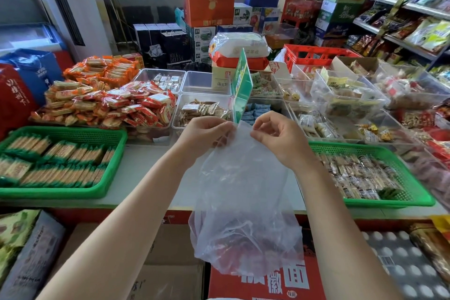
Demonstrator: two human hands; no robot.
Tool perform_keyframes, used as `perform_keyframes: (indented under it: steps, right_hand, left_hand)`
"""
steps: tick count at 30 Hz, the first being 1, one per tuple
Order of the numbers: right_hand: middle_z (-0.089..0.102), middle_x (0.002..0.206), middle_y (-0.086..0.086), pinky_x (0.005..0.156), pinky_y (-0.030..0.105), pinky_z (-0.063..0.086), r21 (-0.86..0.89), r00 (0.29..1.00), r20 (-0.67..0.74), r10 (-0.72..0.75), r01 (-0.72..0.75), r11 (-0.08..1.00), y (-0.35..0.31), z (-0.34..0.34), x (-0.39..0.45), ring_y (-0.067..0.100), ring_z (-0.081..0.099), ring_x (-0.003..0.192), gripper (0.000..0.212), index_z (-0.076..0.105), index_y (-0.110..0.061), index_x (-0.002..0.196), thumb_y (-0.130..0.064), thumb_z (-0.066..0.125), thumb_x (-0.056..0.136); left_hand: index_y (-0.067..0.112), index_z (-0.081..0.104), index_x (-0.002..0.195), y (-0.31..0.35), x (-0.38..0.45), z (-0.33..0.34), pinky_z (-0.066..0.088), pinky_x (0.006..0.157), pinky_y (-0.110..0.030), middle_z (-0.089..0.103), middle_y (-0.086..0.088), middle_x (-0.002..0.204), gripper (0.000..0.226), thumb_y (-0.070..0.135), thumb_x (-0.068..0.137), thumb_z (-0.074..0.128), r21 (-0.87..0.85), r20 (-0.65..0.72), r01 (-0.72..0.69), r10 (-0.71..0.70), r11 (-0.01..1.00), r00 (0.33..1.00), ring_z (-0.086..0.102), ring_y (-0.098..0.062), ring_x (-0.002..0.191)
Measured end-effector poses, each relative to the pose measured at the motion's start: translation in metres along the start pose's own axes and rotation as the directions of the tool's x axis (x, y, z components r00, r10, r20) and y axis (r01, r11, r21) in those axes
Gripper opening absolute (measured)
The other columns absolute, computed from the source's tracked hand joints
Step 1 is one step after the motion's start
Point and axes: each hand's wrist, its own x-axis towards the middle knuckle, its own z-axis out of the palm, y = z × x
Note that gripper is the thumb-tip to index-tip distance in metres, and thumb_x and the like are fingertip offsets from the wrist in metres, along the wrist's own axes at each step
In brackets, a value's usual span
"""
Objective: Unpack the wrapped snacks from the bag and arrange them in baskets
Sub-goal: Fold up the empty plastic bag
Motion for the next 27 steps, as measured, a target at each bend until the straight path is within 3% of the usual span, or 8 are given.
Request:
perform_keyframes:
  steps: [3, 6, 9, 12, 15, 20, 24, 27]
  right_hand:
    - [0.069, 0.089, -0.013, 0.087, 0.029, 0.049, 0.021, 0.999, 0.039, -0.018, 0.017, 1.0, -0.004, -0.002, -0.003, 0.002, 0.063, 0.088, 0.01, 0.071, -0.028, 0.085, -0.021, 0.077, 0.087]
    - [0.065, 0.107, -0.01, 0.092, 0.02, 0.043, -0.018, 0.998, 0.049, -0.042, 0.043, 0.999, -0.008, -0.002, -0.001, 0.001, 0.06, 0.105, 0.007, 0.071, -0.03, 0.087, -0.029, 0.077, 0.087]
    - [0.068, 0.1, -0.006, 0.086, 0.017, 0.045, -0.039, 1.0, 0.0, -0.032, 0.032, 0.999, -0.013, 0.001, 0.004, 0.001, 0.062, 0.096, 0.014, 0.07, -0.021, 0.089, -0.032, 0.077, 0.087]
    - [0.069, 0.08, -0.008, 0.071, 0.02, 0.049, 0.009, 0.999, -0.054, -0.002, 0.003, 1.0, -0.015, 0.003, 0.007, 0.002, 0.062, 0.074, 0.019, 0.068, -0.017, 0.085, -0.033, 0.078, 0.087]
    - [0.063, 0.072, -0.008, 0.063, 0.021, 0.046, -0.013, 0.998, -0.061, -0.032, 0.031, 0.999, -0.014, 0.004, 0.008, 0.002, 0.054, 0.064, 0.017, 0.066, -0.016, 0.082, -0.028, 0.077, 0.088]
    - [0.061, 0.072, -0.007, 0.067, 0.019, 0.044, 0.002, 0.989, 0.136, 0.06, -0.061, 0.998, -0.006, -0.006, 0.007, 0.003, 0.054, 0.067, 0.028, 0.067, -0.024, 0.084, -0.049, 0.078, 0.08]
    - [0.066, 0.084, -0.003, 0.081, 0.032, 0.051, 0.113, 0.979, 0.203, 0.023, -0.047, 0.992, 0.002, -0.007, 0.009, 0.009, 0.061, 0.079, 0.012, 0.069, -0.032, 0.09, -0.031, 0.08, 0.084]
    - [0.062, 0.086, -0.012, 0.074, 0.027, 0.051, 0.209, 0.972, 0.234, -0.024, -0.026, 0.977, 0.001, -0.001, 0.012, 0.011, 0.055, 0.072, 0.021, 0.069, -0.039, 0.1, -0.025, 0.078, 0.087]
  left_hand:
    - [0.006, 0.076, 0.088, 0.005, 0.003, 0.001, 0.05, 0.054, -0.021, 0.07, 0.002, 0.065, 0.016, 0.014, 0.096, 0.065, -0.033, -0.095, 0.017, -0.02, 0.999, 0.995, 0.06, -0.008, 0.052]
    - [0.01, 0.078, 0.09, 0.009, 0.006, 0.002, 0.057, 0.064, -0.029, 0.074, -0.002, 0.075, 0.015, 0.019, 0.095, 0.066, -0.009, -0.065, 0.007, -0.007, 1.0, 0.998, 0.065, -0.014, 0.065]
    - [0.013, 0.078, 0.095, 0.012, 0.006, 0.006, 0.057, 0.084, -0.046, 0.074, -0.019, 0.096, 0.016, 0.021, 0.097, 0.064, -0.041, 0.011, -0.008, 0.009, 0.999, 1.0, 0.069, -0.027, 0.081]
    - [0.014, 0.076, 0.095, 0.016, 0.004, 0.011, 0.055, 0.081, -0.041, 0.074, -0.019, 0.097, 0.022, 0.032, 0.097, 0.063, -0.104, 0.083, 0.004, 0.005, 0.995, 0.997, 0.068, -0.026, 0.082]
    - [0.011, 0.075, 0.099, 0.016, 0.004, 0.014, 0.057, 0.08, -0.033, 0.076, -0.013, 0.095, 0.018, 0.021, 0.085, 0.079, 0.035, 0.131, -0.133, 0.127, 0.991, 0.983, 0.07, -0.018, 0.083]
    - [0.007, 0.073, 0.089, 0.016, 0.005, 0.007, 0.046, 0.058, -0.011, 0.072, 0.002, 0.075, 0.006, 0.004, 0.085, 0.076, 0.059, -0.025, -0.186, 0.188, 0.981, 0.982, 0.064, 0.001, 0.061]
    - [0.012, 0.07, 0.091, 0.009, 0.007, -0.006, 0.048, 0.067, -0.015, 0.07, 0.006, 0.076, 0.007, 0.005, 0.091, 0.07, 0.079, -0.078, -0.198, 0.204, 0.977, 0.976, 0.064, -0.003, 0.069]
    - [0.021, 0.066, 0.089, 0.006, 0.008, -0.013, 0.046, 0.067, -0.023, 0.069, 0.005, 0.079, 0.014, 0.011, 0.097, 0.062, 0.111, -0.114, -0.178, 0.191, 0.978, 0.975, 0.06, -0.011, 0.073]
